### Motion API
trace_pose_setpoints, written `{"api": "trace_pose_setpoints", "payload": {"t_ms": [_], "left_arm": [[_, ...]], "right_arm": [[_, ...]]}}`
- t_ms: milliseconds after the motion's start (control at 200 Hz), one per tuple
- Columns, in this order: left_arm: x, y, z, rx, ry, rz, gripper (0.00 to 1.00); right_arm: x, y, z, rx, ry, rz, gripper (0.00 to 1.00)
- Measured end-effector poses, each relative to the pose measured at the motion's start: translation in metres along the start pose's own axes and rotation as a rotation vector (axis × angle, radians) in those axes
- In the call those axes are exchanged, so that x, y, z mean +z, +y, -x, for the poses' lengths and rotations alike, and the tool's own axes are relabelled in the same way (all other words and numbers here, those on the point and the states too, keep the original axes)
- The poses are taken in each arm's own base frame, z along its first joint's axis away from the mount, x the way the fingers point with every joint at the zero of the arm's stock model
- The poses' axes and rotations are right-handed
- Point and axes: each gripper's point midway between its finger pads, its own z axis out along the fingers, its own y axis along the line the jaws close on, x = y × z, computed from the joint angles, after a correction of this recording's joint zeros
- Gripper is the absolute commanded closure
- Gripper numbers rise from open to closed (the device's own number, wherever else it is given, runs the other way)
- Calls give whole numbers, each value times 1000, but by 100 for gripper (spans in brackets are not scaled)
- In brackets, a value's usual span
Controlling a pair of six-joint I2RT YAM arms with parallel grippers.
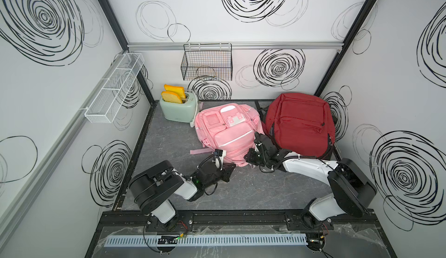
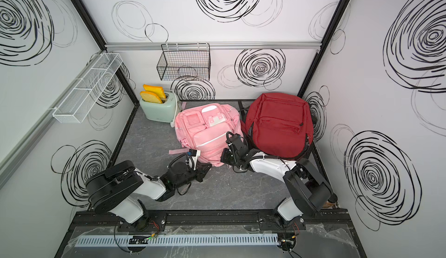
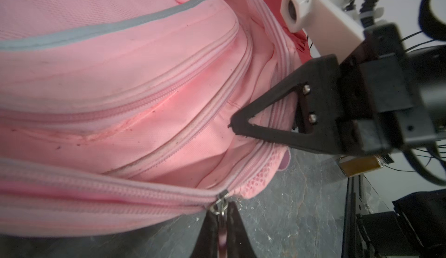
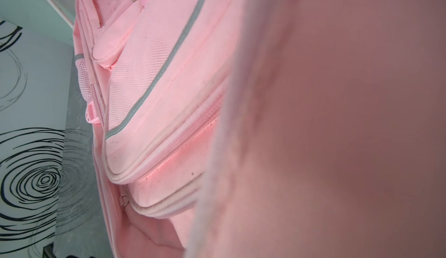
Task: Zip up the backpack
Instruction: Zip the zipper on the backpack.
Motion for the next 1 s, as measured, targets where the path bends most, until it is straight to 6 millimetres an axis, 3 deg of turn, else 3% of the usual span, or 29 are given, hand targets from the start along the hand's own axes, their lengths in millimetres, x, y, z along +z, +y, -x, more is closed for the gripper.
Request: {"api": "trace_pose_setpoints", "payload": {"t_ms": [460, 996], "left_arm": [[0, -8, 4, 6, -14, -33, 100], [-1, -9, 5, 6, -18, -31, 100]], "right_arm": [[-21, 3, 14, -233, -28, -88, 100], [-36, -22, 32, -234, -48, -122, 100]]}}
